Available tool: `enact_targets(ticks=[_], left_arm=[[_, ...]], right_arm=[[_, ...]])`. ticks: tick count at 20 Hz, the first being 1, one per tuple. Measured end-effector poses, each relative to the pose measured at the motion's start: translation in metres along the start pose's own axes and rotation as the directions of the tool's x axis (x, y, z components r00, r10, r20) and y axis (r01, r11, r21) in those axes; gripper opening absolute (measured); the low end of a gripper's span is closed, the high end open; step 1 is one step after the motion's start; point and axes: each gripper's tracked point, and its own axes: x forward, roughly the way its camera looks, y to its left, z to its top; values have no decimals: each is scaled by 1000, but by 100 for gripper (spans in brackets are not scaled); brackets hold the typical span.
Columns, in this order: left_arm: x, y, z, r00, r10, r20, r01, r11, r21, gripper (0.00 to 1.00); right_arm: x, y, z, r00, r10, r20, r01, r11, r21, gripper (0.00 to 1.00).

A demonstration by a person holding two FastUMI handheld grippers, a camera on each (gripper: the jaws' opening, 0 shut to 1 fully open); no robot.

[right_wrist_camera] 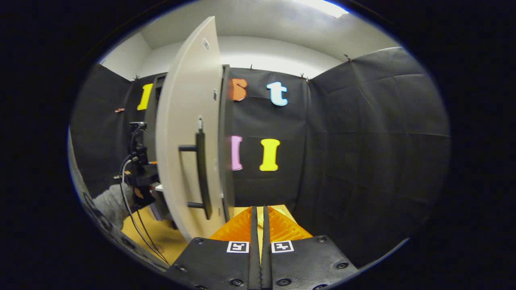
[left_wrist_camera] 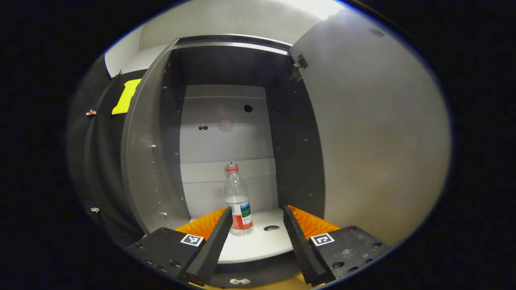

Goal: Open the cabinet door with the right hand, grasp the bottle in the cabinet with the left hand and place it on the coaster, then close the cabinet door with the right hand.

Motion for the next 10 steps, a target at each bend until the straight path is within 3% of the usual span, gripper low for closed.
enact_targets(ticks=[3, 5, 7, 8, 9, 10], left_arm=[[34, 6, -3, 1000, 3, 0, -3, 1000, 19, 80], [55, 10, -10, 1000, 11, -7, -11, 999, 35, 83], [74, 18, -19, 1000, 27, -15, -26, 999, 35, 79], [83, 21, -24, 999, 34, -24, -34, 999, 28, 79], [90, 25, -28, 998, 47, -31, -46, 999, 22, 79], [96, 33, -32, 997, 67, -36, -66, 998, 19, 79]], right_arm=[[16, -34, 12, 992, -115, 41, 115, 993, 16, 60], [29, -66, 18, 972, -217, 84, 216, 976, 19, 92], [32, -88, 19, 950, -297, 100, 296, 955, 25, 92], [33, -93, 19, 943, -316, 104, 315, 949, 30, 99], [34, -96, 21, 940, -323, 106, 321, 946, 37, 99], [36, -96, 21, 941, -323, 105, 320, 946, 43, 92]])
